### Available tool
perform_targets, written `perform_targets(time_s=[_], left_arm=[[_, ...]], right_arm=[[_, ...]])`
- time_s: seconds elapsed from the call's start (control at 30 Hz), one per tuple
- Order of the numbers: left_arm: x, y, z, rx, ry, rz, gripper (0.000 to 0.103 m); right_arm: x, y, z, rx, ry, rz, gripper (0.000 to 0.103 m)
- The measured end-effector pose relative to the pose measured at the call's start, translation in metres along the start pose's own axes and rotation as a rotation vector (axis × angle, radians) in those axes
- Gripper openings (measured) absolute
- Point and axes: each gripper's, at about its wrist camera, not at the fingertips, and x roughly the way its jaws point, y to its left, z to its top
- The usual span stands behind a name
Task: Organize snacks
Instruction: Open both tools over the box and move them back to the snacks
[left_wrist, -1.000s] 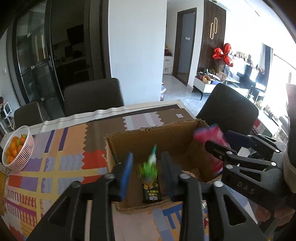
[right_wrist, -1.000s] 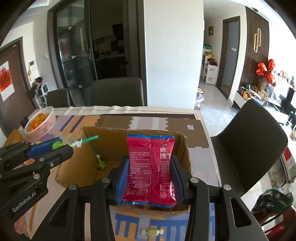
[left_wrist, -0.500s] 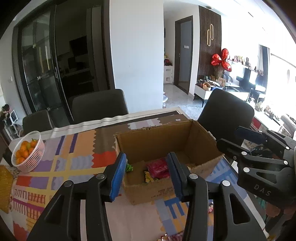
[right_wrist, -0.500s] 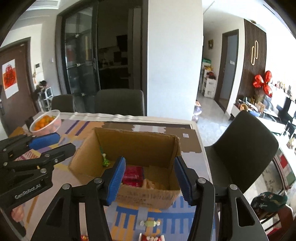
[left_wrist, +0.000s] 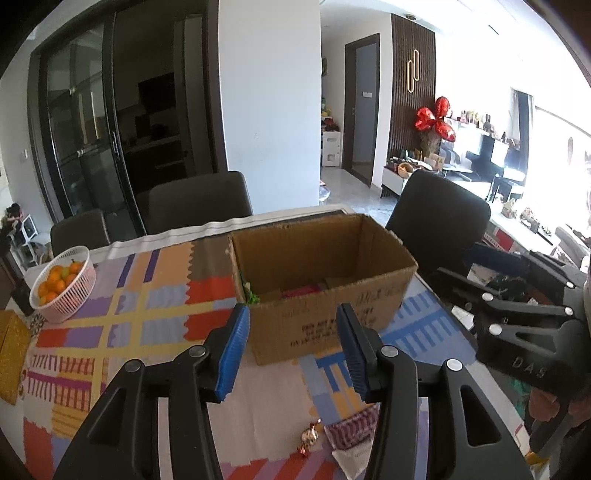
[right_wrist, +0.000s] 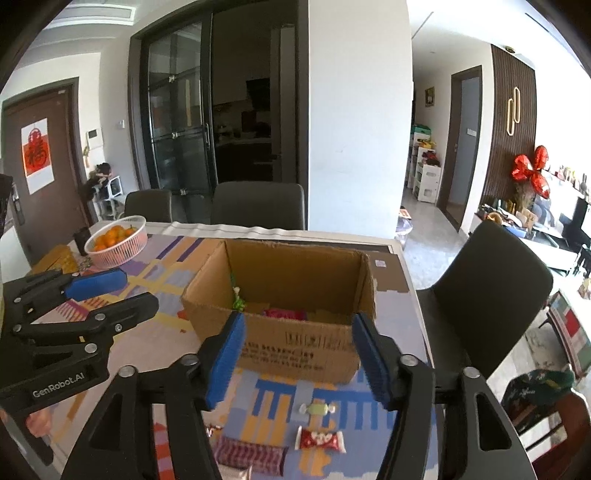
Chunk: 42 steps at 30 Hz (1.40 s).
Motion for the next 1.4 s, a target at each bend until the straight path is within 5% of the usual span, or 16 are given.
perform_targets(time_s=[0.57,1.4], left_arm=[[-0.003,-0.012,-0.068,-0.005,0.069,0.046,0.05],[0.075,-0.011,-0.14,-0.05,0.361,0.006,0.049]], right_arm=[[-0.012,0.0,-0.062,0.008,0.079,-0.036,0.063],[0.051,-0.007,-0.137,0.013,0.35,-0.061,0.069]])
